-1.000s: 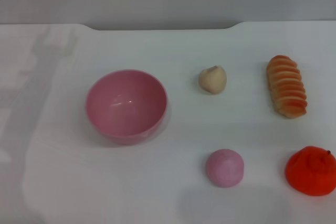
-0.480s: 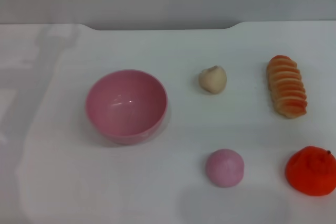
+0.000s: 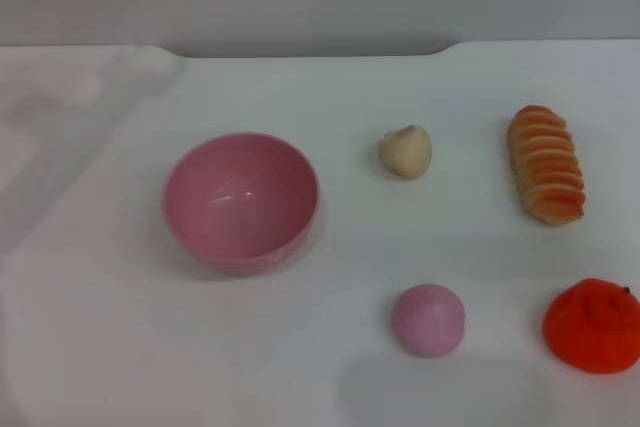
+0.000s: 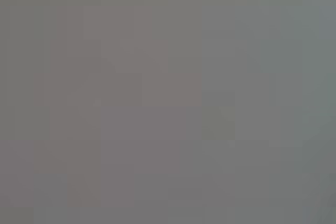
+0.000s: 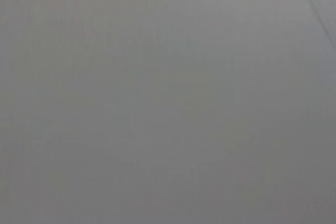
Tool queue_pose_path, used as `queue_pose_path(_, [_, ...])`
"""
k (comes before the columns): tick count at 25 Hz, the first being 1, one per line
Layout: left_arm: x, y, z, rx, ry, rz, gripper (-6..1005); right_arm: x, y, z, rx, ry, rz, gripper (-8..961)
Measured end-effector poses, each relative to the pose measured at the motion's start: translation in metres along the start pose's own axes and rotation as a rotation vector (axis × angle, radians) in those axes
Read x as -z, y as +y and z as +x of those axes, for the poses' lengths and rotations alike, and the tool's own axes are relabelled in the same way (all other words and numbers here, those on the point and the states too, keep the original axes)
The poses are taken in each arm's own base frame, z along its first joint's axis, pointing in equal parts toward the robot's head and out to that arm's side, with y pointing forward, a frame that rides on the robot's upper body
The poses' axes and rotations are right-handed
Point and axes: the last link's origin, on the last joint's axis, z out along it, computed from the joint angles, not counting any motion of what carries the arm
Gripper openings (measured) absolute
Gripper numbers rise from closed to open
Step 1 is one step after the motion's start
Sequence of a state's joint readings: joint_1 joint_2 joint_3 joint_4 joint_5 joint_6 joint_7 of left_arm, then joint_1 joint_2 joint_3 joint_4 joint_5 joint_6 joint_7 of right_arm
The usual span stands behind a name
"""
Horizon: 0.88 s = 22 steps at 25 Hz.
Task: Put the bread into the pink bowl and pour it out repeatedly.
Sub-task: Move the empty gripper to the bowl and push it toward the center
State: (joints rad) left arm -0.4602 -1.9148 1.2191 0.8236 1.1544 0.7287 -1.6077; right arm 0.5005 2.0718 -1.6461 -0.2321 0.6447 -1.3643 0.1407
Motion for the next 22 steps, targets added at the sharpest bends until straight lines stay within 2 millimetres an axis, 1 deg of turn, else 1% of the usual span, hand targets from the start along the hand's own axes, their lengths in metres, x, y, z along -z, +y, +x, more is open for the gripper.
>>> queue_pose_path(1, [0.000,0.000,0.000,0.000,0.000,0.000,676,-0.001,-0.001,0.000,-0.001,0.000,0.006,597])
queue_pose_path(3, [0.003,0.008,0.003,-0.031,-0.129,-0.071,676,-0.001,-0.002,0.000,-0.002,0.004,0.013,596])
queue_pose_path(6, [0.003,0.008,0.003,-0.031,-0.129,-0.071,676,-0.004,-0.003,0.000,-0.003,0.007,0.017,594])
queue_pose_path(7, [0.004,0.014,0.003,-0.060,-0.211,-0.106,676,-0.005,-0.003,0.000,-0.003,0.007,0.018,593])
queue_pose_path(8, [0.008,0.030,0.007,-0.116,-0.351,-0.182,676,-0.005,-0.002,0.000,-0.003,0.007,0.017,593])
queue_pose_path(9, [0.008,0.030,0.007,-0.116,-0.351,-0.182,676,-0.005,-0.002,0.000,-0.002,0.007,0.017,592])
queue_pose_path(10, [0.010,0.036,0.007,-0.123,-0.385,-0.208,676,-0.006,-0.002,0.000,-0.003,0.006,0.017,592])
queue_pose_path(13, [0.013,0.041,0.007,-0.129,-0.415,-0.226,675,-0.006,-0.002,0.000,-0.002,0.005,0.016,590])
queue_pose_path(15, [0.017,0.057,-0.002,-0.131,-0.534,-0.255,675,-0.006,-0.002,0.000,-0.001,0.005,0.015,589])
queue_pose_path(17, [0.017,0.057,-0.002,-0.131,-0.534,-0.255,678,-0.006,-0.002,0.000,0.000,0.005,0.011,587])
queue_pose_path(19, [0.015,0.068,-0.015,-0.140,-0.598,-0.257,680,-0.006,-0.002,0.000,0.000,0.003,0.009,586])
queue_pose_path(20, [0.013,0.071,-0.021,-0.146,-0.616,-0.251,682,-0.006,-0.002,-0.001,0.000,0.002,0.009,586])
queue_pose_path(21, [0.013,0.071,-0.021,-0.146,-0.616,-0.251,683,-0.006,-0.002,-0.001,0.001,0.001,0.008,585])
queue_pose_path(22, [0.010,0.074,-0.028,-0.152,-0.632,-0.240,685,-0.006,-0.002,-0.001,0.001,0.000,0.008,584])
